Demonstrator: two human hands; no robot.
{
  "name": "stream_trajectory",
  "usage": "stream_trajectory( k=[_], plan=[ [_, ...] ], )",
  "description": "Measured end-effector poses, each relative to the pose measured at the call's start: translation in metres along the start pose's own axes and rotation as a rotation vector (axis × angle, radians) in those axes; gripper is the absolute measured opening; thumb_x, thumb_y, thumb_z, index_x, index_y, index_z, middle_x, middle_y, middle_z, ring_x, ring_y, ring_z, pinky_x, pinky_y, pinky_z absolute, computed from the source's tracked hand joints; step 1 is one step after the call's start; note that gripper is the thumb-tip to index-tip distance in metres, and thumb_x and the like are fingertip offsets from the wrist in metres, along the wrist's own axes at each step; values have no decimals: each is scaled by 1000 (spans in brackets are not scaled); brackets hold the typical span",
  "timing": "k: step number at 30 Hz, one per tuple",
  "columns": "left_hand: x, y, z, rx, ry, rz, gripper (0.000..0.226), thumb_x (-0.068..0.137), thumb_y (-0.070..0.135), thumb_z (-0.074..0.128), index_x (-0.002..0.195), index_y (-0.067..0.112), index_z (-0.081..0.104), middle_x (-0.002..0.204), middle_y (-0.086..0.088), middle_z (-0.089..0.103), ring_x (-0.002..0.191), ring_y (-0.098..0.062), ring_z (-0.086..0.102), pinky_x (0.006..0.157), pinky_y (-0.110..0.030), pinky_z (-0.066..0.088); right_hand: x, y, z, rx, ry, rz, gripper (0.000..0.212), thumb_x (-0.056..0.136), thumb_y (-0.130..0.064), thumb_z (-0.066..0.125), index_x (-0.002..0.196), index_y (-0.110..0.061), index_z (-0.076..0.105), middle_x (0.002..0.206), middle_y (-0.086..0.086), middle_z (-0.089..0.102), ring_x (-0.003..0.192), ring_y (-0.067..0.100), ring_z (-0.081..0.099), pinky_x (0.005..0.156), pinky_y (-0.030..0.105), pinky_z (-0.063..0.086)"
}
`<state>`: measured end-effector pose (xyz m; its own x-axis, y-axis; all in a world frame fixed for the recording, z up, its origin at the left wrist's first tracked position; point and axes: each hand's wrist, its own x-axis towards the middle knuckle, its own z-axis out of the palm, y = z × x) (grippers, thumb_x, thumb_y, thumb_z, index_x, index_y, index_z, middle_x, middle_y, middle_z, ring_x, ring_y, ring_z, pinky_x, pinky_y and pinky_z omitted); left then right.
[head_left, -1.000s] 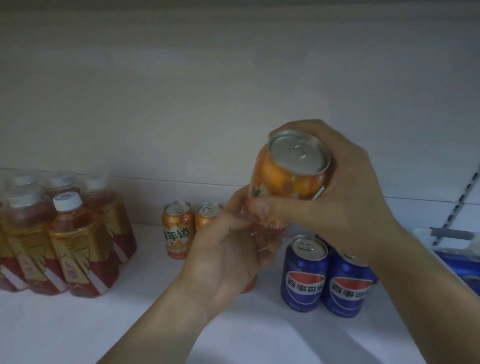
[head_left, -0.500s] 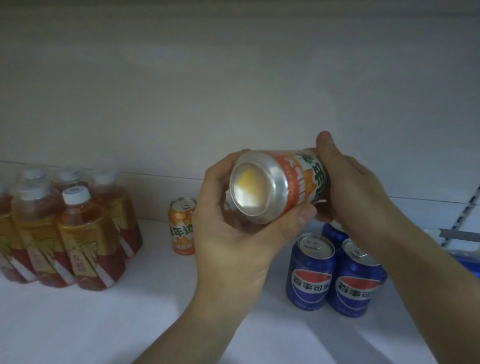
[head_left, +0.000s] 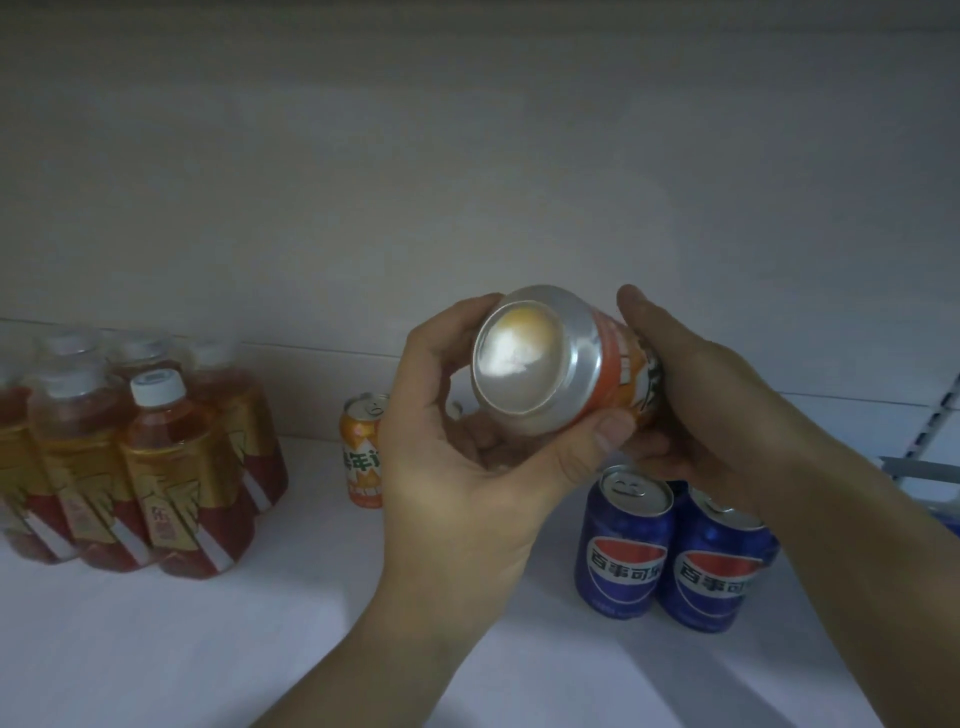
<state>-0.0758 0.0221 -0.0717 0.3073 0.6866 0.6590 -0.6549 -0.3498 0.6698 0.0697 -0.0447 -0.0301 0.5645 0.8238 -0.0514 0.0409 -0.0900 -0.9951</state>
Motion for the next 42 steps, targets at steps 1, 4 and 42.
stream_trajectory(
  k=[1, 4, 42],
  plan=[
    [0, -1, -3, 29, -3, -10, 70, 63, 9, 87, 125, 15, 55, 124, -3, 65, 110, -20, 70, 79, -25, 59, 1, 0, -2, 14, 15, -25, 59, 95, -69, 49, 72, -17, 62, 54, 2, 49, 45, 13, 40, 46, 24, 33],
    [-1, -6, -15, 93, -11, -50, 70, 64, 10, 89, 125, 21, 56, 120, 5, 67, 108, -19, 70, 77, -25, 59, 4, -3, -9, 119, 27, -167, 49, 94, -62, 57, 79, -18, 71, 67, 7, 51, 48, 13, 39, 42, 24, 30],
    [-55, -57, -171, 588, 204, -455, 60, 70, 21, 91, 115, 39, 56, 109, 18, 67, 100, 6, 63, 82, -14, 51, 76, -5, 161, -1312, -475, -668, 38, 97, -49, 62, 126, -25, 69, 112, -10, 64, 80, -7, 53, 68, 7, 38]
  ],
)
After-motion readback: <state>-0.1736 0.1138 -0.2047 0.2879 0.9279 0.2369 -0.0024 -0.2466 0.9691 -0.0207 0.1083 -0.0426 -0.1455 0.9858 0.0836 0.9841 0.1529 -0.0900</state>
